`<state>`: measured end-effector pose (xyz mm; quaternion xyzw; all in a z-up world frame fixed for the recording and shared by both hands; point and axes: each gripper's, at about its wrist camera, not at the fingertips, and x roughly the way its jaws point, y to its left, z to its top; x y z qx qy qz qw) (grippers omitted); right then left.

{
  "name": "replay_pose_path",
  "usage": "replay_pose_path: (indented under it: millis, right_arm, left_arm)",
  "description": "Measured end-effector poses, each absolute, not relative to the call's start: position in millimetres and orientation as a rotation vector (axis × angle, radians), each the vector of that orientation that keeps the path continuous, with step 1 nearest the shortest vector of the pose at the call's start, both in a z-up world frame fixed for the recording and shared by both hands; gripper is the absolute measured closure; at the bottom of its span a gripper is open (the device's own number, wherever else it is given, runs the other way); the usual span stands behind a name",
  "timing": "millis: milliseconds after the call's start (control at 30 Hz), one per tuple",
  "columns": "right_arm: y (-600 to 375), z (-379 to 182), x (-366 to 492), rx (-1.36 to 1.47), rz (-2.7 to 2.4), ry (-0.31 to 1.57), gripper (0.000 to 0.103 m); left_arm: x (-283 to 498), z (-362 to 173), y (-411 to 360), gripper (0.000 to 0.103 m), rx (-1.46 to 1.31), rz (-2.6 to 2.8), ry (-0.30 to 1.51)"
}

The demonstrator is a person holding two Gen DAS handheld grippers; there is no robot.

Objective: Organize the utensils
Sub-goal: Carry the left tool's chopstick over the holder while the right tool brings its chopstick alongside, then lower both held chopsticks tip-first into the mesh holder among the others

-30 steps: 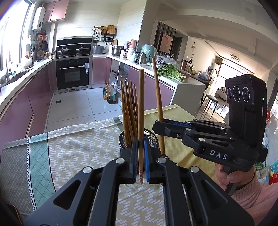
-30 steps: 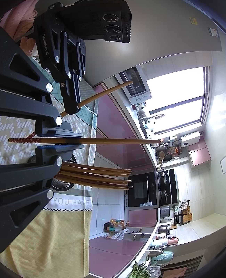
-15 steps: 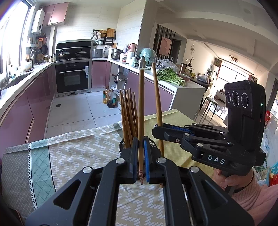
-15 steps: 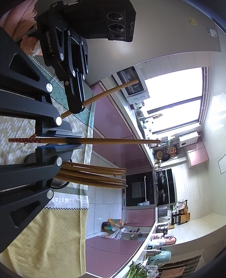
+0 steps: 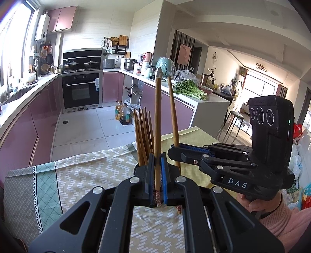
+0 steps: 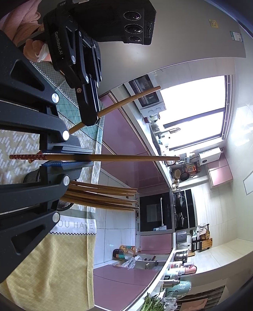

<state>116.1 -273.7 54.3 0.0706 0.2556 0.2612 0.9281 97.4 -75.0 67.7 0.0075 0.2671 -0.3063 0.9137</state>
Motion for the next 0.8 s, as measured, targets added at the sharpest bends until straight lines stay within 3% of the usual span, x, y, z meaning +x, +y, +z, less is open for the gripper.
replay_pose_path:
  millis: [800]
  right_arm:
    - [-284,65,137,0.174,0.512,0.477,0.097]
  left_arm:
    - [92,88,-75,0.096,0.015,-0.620,0.489]
